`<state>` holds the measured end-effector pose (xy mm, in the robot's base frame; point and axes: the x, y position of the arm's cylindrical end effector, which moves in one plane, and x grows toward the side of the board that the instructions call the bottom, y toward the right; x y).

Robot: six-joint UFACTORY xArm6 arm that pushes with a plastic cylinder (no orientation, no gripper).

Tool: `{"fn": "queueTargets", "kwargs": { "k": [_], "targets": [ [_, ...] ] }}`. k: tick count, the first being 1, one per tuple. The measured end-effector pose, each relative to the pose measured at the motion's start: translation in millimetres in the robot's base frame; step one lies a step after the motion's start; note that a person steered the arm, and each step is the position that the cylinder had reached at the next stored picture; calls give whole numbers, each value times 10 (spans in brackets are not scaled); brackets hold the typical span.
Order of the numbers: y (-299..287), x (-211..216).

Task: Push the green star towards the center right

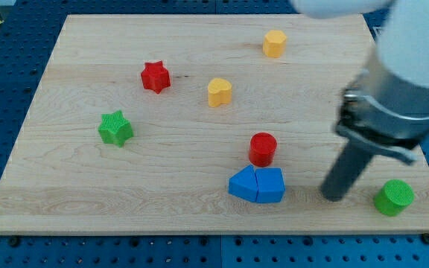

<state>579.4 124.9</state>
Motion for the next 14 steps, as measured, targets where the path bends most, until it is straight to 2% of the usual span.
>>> {"fn": "queueTargets", "kwargs": {
  "k": [1, 2, 3, 4, 5, 6, 7, 8, 9, 10, 11, 12, 13, 14],
  "targets": [
    [-603, 0],
    [-858, 0],
    [-717, 27],
    [-649, 358],
    [-954, 393],
    [-2096, 392],
    [-3231, 86],
    [-3542, -629],
    [-3538, -842],
    [-3241, -842],
    [-2805, -976],
    [-2624, -1148],
    [-2125, -1163],
    [-1351, -1254]
  ]
}}
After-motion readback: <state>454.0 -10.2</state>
